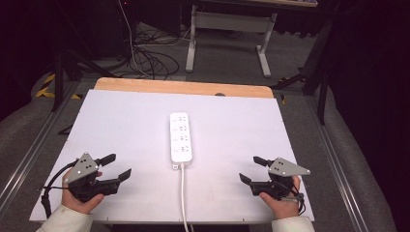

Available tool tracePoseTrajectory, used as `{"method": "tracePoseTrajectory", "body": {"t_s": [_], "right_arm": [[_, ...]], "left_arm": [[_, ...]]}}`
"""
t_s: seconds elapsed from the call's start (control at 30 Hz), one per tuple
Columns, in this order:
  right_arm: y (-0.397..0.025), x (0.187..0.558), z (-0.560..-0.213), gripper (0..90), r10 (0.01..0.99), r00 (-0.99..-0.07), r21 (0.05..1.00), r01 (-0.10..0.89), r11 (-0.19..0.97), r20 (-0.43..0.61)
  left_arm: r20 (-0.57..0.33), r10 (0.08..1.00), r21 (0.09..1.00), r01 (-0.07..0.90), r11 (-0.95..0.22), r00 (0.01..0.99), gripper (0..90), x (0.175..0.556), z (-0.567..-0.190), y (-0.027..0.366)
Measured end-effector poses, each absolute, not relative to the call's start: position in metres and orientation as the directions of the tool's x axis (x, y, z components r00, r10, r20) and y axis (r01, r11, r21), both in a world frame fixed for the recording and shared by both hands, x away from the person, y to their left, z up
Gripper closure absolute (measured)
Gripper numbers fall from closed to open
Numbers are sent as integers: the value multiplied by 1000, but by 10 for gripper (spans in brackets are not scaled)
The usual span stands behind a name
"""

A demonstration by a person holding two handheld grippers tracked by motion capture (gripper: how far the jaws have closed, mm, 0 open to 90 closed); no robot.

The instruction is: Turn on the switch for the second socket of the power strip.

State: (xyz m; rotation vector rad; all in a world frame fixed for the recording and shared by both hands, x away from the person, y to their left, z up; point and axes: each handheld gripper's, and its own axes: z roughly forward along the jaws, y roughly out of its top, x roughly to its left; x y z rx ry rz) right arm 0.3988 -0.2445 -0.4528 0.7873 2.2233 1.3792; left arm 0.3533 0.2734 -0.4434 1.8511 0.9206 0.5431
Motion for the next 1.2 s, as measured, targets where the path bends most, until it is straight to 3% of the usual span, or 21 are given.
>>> {"method": "tracePoseTrajectory", "body": {"t_s": [0.37,0.7,1.2], "right_arm": [[-243,399,-453,214,654,-755,900,250,356,-49],[-242,399,-454,214,654,-755,897,258,359,-45],[-242,400,-455,214,658,-752,894,266,361,-42]], "left_arm": [[-83,757,880,404,-250,648,271,362,-426,268],[-35,751,866,395,-306,659,338,379,-403,248],[-6,724,853,382,-357,690,354,405,-385,222]]}}
